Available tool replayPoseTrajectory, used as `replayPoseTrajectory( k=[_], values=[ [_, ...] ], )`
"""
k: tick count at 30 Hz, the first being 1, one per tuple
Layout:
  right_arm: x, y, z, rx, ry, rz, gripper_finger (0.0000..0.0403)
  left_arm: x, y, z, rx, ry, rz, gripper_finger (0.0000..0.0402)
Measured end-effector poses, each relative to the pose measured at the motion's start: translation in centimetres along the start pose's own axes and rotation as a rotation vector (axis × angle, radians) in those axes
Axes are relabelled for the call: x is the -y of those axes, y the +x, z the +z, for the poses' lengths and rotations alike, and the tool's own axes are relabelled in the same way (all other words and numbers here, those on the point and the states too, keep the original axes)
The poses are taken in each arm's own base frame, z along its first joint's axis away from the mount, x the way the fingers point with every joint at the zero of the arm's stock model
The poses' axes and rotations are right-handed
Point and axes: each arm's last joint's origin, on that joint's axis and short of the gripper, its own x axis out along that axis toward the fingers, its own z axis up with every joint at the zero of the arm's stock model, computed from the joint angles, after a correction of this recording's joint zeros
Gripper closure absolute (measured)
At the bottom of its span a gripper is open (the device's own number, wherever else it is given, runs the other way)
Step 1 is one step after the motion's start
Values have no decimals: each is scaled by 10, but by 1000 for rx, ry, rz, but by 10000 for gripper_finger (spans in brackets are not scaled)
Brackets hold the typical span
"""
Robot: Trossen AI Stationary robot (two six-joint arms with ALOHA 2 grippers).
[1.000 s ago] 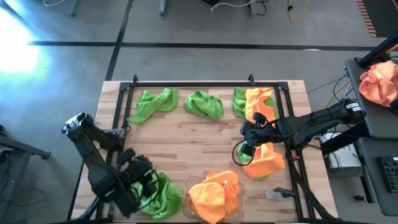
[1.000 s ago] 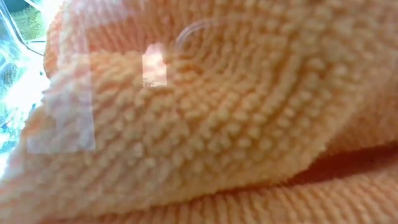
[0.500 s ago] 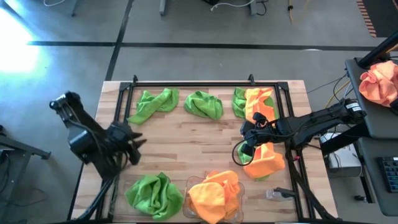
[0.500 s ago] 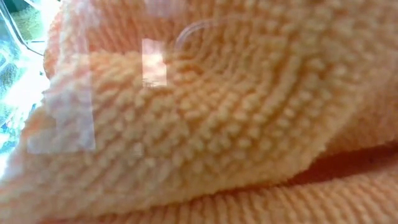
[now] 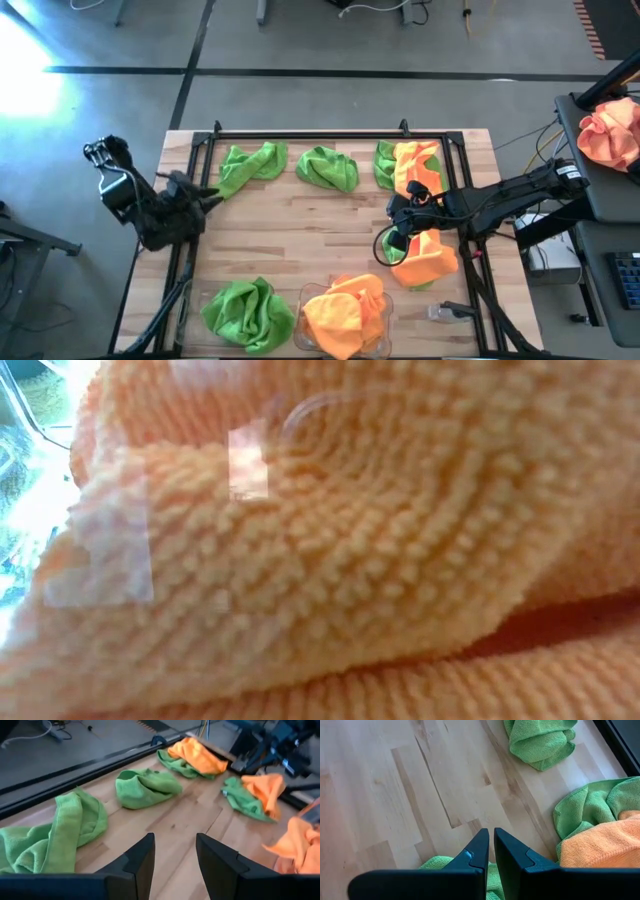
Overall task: Sort microfiber towel by color & place in baskets
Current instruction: Put the green towel into the left transparent bin
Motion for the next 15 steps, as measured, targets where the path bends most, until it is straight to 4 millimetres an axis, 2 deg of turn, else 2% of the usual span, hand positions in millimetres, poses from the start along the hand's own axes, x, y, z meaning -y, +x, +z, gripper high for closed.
replayPoseTrajectory(
  k=[12,15],
  values=[
    [0,0,0,4,100,-7,381,-67,1,-7,189,-28,23,273],
    [0,0,0,4,110,-7,381,-79,-1,-6,201,-105,21,273]
  ],
)
